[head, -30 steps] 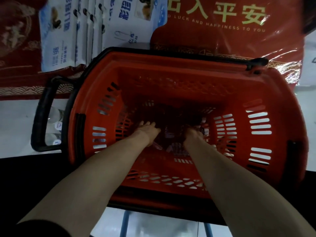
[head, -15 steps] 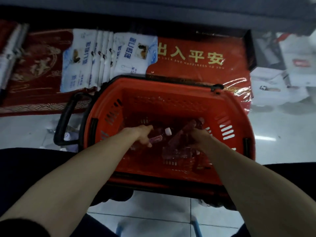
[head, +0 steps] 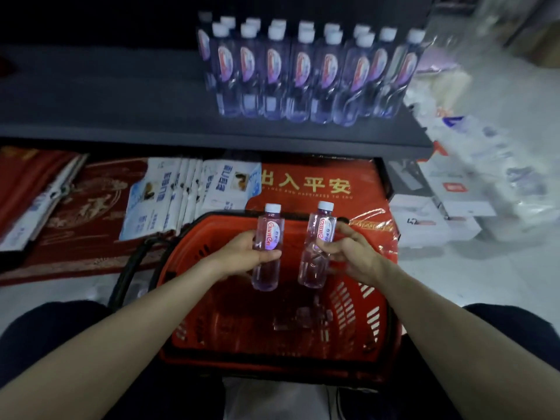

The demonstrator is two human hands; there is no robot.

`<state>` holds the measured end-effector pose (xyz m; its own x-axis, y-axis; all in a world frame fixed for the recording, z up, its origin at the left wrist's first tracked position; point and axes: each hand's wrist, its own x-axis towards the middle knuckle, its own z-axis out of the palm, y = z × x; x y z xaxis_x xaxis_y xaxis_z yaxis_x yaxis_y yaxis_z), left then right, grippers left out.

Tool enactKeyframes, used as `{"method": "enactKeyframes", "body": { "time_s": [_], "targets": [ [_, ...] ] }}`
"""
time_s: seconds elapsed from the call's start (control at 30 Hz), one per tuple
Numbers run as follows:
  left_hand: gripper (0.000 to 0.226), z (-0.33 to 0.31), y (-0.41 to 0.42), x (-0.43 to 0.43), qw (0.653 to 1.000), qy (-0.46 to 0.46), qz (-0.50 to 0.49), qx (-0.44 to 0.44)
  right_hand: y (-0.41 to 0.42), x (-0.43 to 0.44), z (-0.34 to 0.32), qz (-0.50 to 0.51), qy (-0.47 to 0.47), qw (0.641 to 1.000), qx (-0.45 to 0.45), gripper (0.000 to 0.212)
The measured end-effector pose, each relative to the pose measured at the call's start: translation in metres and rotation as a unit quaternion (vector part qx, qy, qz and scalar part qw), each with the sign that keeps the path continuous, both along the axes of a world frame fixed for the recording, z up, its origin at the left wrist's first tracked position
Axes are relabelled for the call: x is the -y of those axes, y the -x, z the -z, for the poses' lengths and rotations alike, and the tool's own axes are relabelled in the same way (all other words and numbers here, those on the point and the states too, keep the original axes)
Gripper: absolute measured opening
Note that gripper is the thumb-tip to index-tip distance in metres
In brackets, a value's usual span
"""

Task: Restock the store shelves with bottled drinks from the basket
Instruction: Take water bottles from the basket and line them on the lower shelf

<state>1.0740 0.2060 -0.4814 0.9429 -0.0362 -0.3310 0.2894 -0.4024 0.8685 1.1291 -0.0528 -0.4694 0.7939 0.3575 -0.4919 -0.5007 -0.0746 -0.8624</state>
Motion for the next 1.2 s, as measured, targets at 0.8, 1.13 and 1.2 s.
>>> {"method": "enactKeyframes", "body": {
  "time_s": [0.8, 1.13, 1.2],
  "targets": [
    [0.038, -0.160, -0.122, 0.037, 0.968, 0.108, -0.073, 0.216, -0.135, -0.030, -0.131, 0.068, -0.107, 0.948, 0.291, 0.056],
    [0.036, -0.168, -0.190, 0.110, 0.945, 0.070, -0.071, 0.311, -0.174, 0.030, -0.134, 0.197, -0.093, 0.886, 0.409, 0.040],
    [0.038, -0.167, -0.202, 0.125, 0.942, 0.051, -0.074, 0.324, -0.181, 0.037, -0.128, 0.210, -0.077, 0.884, 0.410, 0.042]
  ]
}}
